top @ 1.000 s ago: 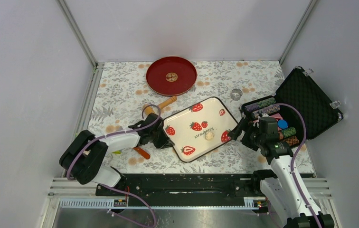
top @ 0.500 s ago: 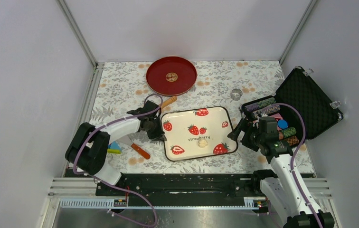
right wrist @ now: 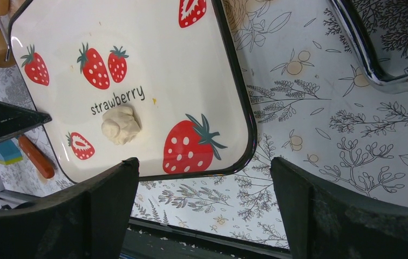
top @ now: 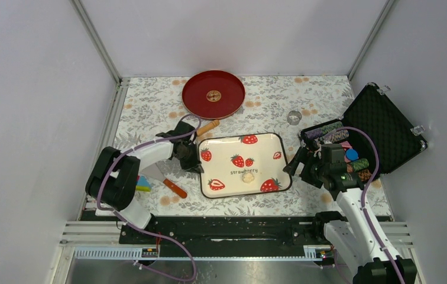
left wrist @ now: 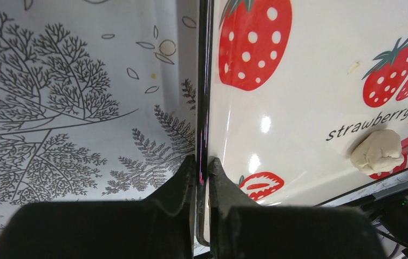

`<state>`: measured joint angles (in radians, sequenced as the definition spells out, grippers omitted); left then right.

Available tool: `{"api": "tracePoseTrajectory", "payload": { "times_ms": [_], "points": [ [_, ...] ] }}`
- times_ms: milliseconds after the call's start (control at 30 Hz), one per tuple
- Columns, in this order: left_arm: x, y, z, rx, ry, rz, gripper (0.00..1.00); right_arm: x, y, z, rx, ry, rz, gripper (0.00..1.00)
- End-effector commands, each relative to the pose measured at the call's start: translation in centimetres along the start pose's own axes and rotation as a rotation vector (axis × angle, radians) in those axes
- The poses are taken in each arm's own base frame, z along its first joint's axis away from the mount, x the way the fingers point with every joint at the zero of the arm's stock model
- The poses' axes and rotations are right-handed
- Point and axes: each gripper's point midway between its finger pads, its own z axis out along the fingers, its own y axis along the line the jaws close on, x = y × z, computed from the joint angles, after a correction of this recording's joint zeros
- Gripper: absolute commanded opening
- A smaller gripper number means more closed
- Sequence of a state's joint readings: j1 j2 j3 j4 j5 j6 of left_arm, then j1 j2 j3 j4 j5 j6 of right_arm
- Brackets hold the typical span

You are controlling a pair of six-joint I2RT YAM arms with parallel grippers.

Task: Roll out the dumpling wrappers from the dough

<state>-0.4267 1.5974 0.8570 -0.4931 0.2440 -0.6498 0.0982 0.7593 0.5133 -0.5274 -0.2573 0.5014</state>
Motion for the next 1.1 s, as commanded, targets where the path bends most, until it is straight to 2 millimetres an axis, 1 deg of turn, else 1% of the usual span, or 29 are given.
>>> {"api": "tracePoseTrajectory", "payload": {
  "times_ms": [0, 167, 200, 233, 267, 300, 333, 400, 433, 533, 633, 733, 833, 933, 1000, 1067],
  "points": [
    [-1.3, -0.5, -0.4, 0.0, -0.019, 0.066, 0.0, -0.9, 1.4, -0.7, -0.043, -0.009, -0.029, 0.99],
    [-1.9, -1.2, -0.3, 0.017, -0.019, 0.075, 0.0, -0.9, 1.3, -0.7, -0.039, -0.007, -0.031, 0.99],
    [-1.9, -1.3, -0.4, 0.021, -0.019, 0.077, 0.05, -0.9, 1.3, -0.7, -0.04, -0.007, -0.032, 0.99],
    [-2.0, -1.4, -0.4, 0.026, -0.019, 0.08, 0.13, -0.9, 1.4, -0.8, -0.041, -0.007, -0.033, 0.99],
    [-2.0, -1.5, -0.6, 0.03, -0.023, 0.084, 0.24, -0.9, 1.4, -0.8, -0.041, -0.005, -0.033, 0.99],
    [-2.1, -1.6, -0.8, 0.035, -0.029, 0.087, 0.44, -0.9, 1.4, -0.8, -0.044, -0.005, -0.034, 0.99],
    [-2.2, -1.7, -1.1, 0.039, -0.04, 0.088, 0.54, -0.8, 1.5, -0.8, -0.048, -0.003, -0.036, 0.99],
    [-2.5, -2.3, -2.2, 0.06, -0.074, 0.088, 0.65, -0.8, 1.8, -1.0, -0.063, -0.002, -0.042, 0.99],
    [-2.6, -2.7, -2.9, 0.082, -0.096, 0.09, 0.69, -0.9, 2.0, -1.1, -0.075, -0.003, -0.049, 0.99],
    [-2.7, -4.7, -5.5, 0.186, -0.159, 0.099, 0.72, -1.1, 2.6, -1.6, -0.096, -0.006, -0.064, 0.99],
    [-2.6, -6.8, -8.8, 0.306, -0.226, 0.094, 0.76, -1.0, 3.0, -2.2, -0.105, 0.005, -0.065, 0.99],
    [-2.4, -7.6, -12.0, 0.413, -0.293, 0.058, 0.83, -0.7, 3.5, -2.6, -0.117, 0.037, -0.037, 0.99],
    [-2.0, -7.4, -14.9, 0.491, -0.347, 0.007, 0.88, -0.3, 3.8, -3.0, -0.117, 0.063, 0.011, 0.99],
    [-1.5, -6.8, -16.9, 0.556, -0.381, -0.035, 0.91, 0.0, 3.8, -3.1, -0.116, 0.066, 0.057, 0.99],
    [-1.2, -6.0, -17.5, 0.562, -0.389, -0.054, 0.91, 0.0, 3.9, -3.2, -0.114, 0.064, 0.081, 0.99],
    [-0.7, -5.1, -17.3, 0.541, -0.377, -0.068, 0.92, -0.1, 3.9, -3.1, -0.106, 0.066, 0.092, 0.99]
  ]
}}
